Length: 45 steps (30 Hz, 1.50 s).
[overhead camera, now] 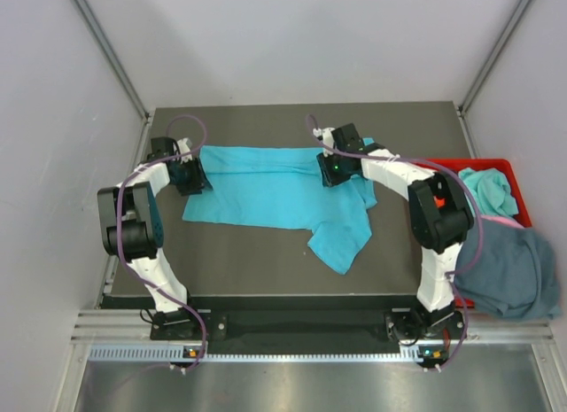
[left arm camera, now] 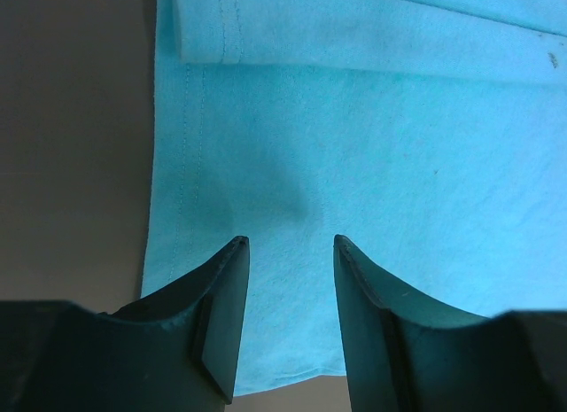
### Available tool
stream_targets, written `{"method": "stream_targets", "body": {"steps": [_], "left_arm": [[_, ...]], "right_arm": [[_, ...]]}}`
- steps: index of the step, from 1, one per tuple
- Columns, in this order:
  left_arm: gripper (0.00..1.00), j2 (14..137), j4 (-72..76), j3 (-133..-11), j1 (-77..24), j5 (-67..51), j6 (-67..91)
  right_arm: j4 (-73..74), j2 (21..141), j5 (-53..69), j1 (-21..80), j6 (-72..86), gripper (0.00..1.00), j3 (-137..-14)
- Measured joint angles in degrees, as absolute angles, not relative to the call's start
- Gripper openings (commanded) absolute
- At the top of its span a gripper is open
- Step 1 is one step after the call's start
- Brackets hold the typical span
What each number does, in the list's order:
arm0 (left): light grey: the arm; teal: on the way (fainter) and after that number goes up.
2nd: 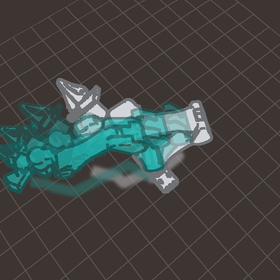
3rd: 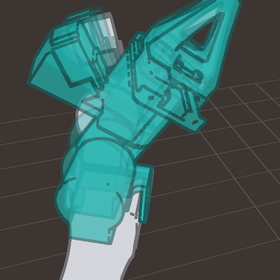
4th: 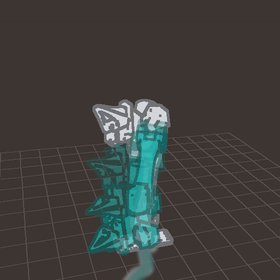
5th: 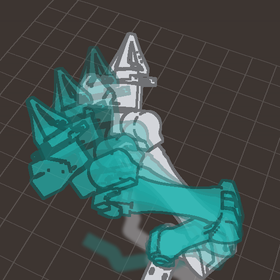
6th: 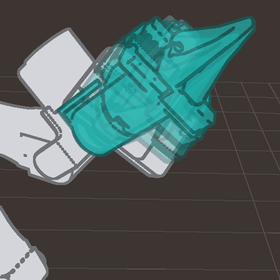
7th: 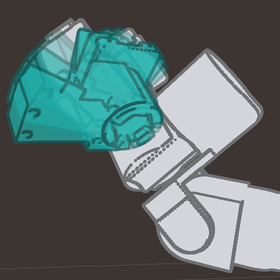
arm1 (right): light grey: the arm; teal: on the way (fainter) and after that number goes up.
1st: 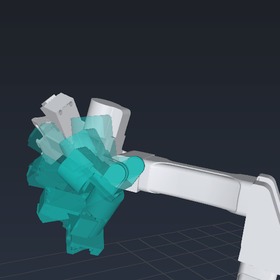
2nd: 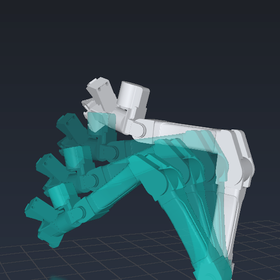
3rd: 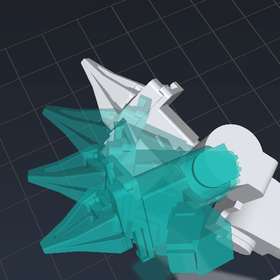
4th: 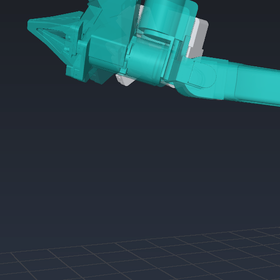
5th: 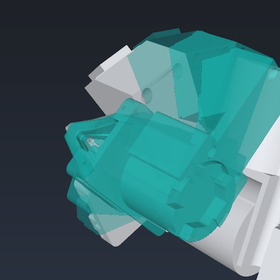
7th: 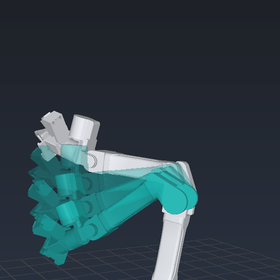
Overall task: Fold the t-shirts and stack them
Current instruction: Fold the tshirt
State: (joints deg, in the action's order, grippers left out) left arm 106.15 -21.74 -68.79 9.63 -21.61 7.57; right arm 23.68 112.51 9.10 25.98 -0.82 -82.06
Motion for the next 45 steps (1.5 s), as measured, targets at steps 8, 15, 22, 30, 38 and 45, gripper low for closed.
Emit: {"method": "stream_targets", "body": {"steps": [8, 15, 22, 30, 38, 45], "left_arm": [[0.48, 106.1, -21.8, -68.8, 9.6, -21.5, 7.6], [0.48, 106.1, -21.7, -68.8, 9.7, -21.4, 7.6], [0.48, 106.1, -21.7, -68.8, 9.7, -21.3, 7.4], [0.48, 106.2, -21.6, -68.8, 9.7, -21.4, 7.4], [0.48, 106.2, -21.6, -68.8, 9.7, -21.4, 7.4], [0.48, 106.2, -21.6, -68.8, 9.7, -21.6, 7.4]], "right_arm": [[23.6, 112.7, 8.5, 18.8, -0.8, 0.28, -88.3], [23.4, 121.4, 9.0, 7.4, -0.8, 0.25, -100.0], [25.2, 127.2, 9.6, 6.8, -0.8, 0.21, -99.3], [23.4, 125.1, 10.7, 7.1, 0.3, 0.22, -95.2], [23.5, 122.0, 12.1, 8.2, 1.3, 0.23, -94.1], [23.4, 120.1, 12.0, 12.4, 1.1, 0.24, -94.1]]}}
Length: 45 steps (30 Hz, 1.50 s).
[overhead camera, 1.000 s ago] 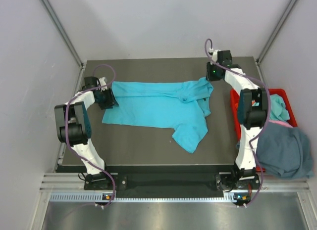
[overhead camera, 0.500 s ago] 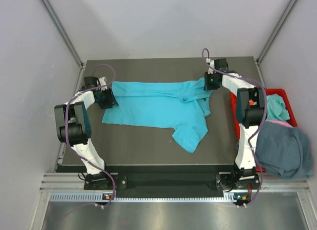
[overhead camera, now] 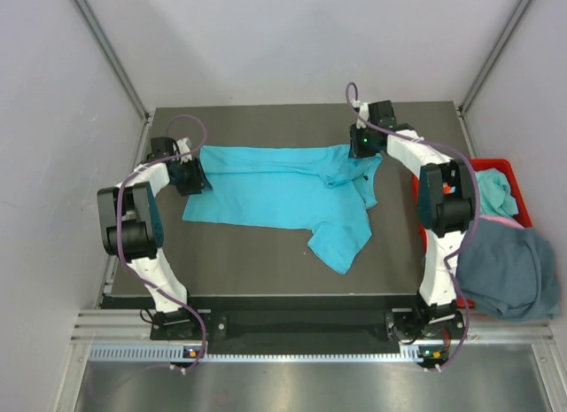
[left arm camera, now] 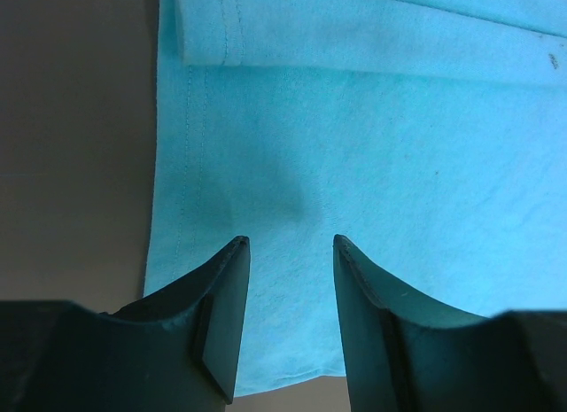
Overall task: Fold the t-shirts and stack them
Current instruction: Fold the tshirt
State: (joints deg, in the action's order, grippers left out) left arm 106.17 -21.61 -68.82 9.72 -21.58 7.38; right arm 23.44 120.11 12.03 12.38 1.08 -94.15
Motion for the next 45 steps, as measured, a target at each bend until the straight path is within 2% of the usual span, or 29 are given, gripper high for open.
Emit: {"method": "stream_targets", "body": {"steps": [26, 38, 45], "left_arm": [[0.48, 106.1, -21.6, -68.9, 9.8, -21.6, 7.4], [0.47, 106.4, -21.6, -69.6, 9.8, -22.9, 7.4], [0.47, 106.4, -21.6, -70.0, 9.8, -23.2, 7.4]], "right_arm": [[24.0, 121.7, 10.6, 14.9, -0.4, 0.25, -94.3], [23.8, 121.3, 10.4, 15.9, -1.5, 0.25, -89.2], [25.4, 114.5, 10.2, 16.0, -1.9, 0.26, -81.8]]}}
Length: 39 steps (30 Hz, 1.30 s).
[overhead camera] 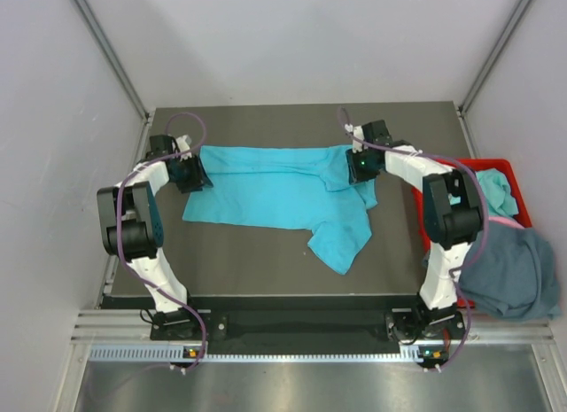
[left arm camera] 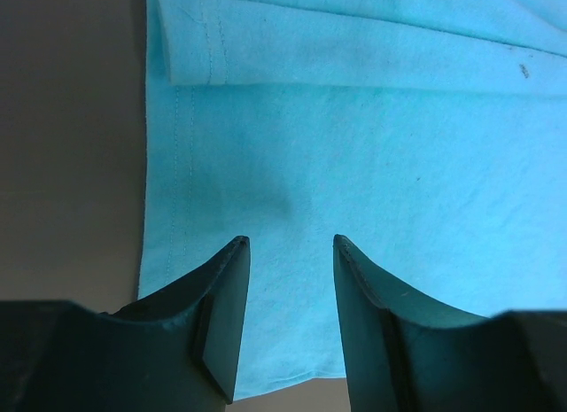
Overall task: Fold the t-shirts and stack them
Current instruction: Fold the tshirt
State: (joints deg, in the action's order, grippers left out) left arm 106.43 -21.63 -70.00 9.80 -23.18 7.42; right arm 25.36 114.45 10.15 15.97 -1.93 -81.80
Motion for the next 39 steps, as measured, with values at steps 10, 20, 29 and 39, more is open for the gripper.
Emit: {"method": "stream_targets", "body": {"steps": [10, 20, 29, 39], "left_arm": [[0.47, 106.4, -21.6, -70.2, 9.8, -23.4, 7.6], [0.57, 110.1, -23.2, -81.3, 10.1, -21.1, 7.4], [0.57, 122.2, -25.3, -98.9, 12.3, -22.4, 7.9], [0.57, 135.1, -26.6, -109.2, 15.9, -32.8, 15.1]], "right_arm": [[24.9, 100.1, 9.3, 16.1, -2.0, 0.29, -74.9], [25.8, 112.5, 7.2, 11.3, -1.9, 0.28, -88.8], [27.7, 122.8, 8.4, 5.5, -1.0, 0.28, -99.5], [30.1, 130.3, 13.2, 3.8, 1.1, 0.28, -107.9]]}}
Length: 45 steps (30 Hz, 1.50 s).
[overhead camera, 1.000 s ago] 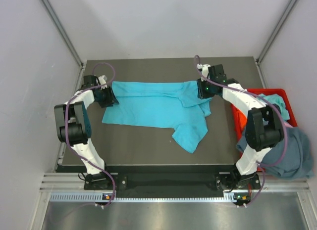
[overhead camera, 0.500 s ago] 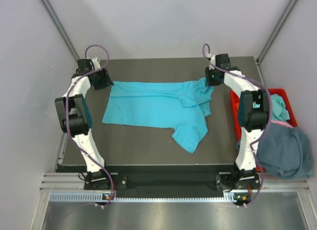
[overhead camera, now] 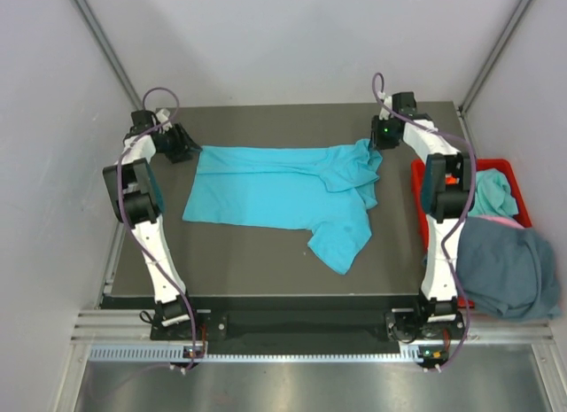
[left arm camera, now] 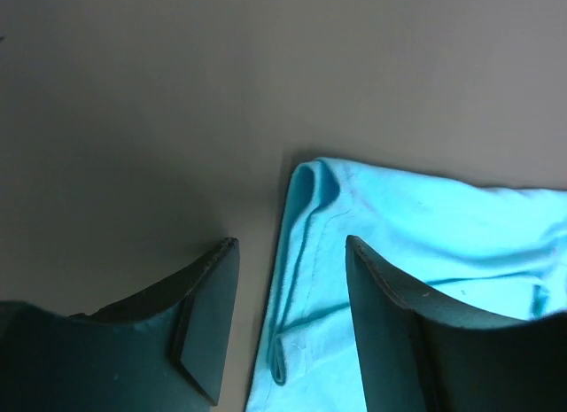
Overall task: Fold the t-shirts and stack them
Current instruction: Fold the tshirt
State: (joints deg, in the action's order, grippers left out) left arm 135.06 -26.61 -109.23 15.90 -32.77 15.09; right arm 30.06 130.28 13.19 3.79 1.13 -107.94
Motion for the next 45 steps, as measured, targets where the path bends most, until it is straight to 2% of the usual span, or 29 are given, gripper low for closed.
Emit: {"method": "stream_targets", "body": {"steps": [5, 9, 17, 22, 23, 25, 26, 45], "left_arm": [[0.58, 137.4, -27.0, -112.5, 16.6, -36.0, 17.8], [0.49, 138.5, -27.0, -114.9, 16.4, -37.0, 18.8], [0.45, 141.2, -26.9, -116.2, 16.3, -39.2, 20.5], [0.29, 141.2, -27.0, -116.2, 16.2, -39.2, 20.8], [0.16, 141.3, -27.0, -116.2, 16.2, -39.2, 20.9], [0.08, 141.5, -27.0, -116.2, 16.2, -39.2, 21.0], [0.0, 141.7, -26.9, -116.2, 16.2, -39.2, 21.0], [0.0, 143.0, -23.4, -117.4, 15.4, -35.2, 19.4]], "right_arm": [[30.3, 131.9, 16.5, 3.6, 1.8, 0.27, -108.9], [30.7, 132.7, 17.8, 3.6, 2.1, 0.12, -109.3], [31.2, 135.2, 18.3, 3.2, 2.5, 0.02, -111.5], [31.4, 135.6, 18.3, 2.9, 2.6, 0.0, -112.8], [31.4, 135.7, 18.3, 2.9, 2.6, 0.0, -113.3], [31.4, 135.9, 18.3, 2.8, 2.7, 0.0, -114.1], [31.3, 136.1, 18.3, 2.8, 2.7, 0.0, -114.8], [30.9, 142.2, 15.9, 2.8, 3.3, 0.0, -124.7]]}}
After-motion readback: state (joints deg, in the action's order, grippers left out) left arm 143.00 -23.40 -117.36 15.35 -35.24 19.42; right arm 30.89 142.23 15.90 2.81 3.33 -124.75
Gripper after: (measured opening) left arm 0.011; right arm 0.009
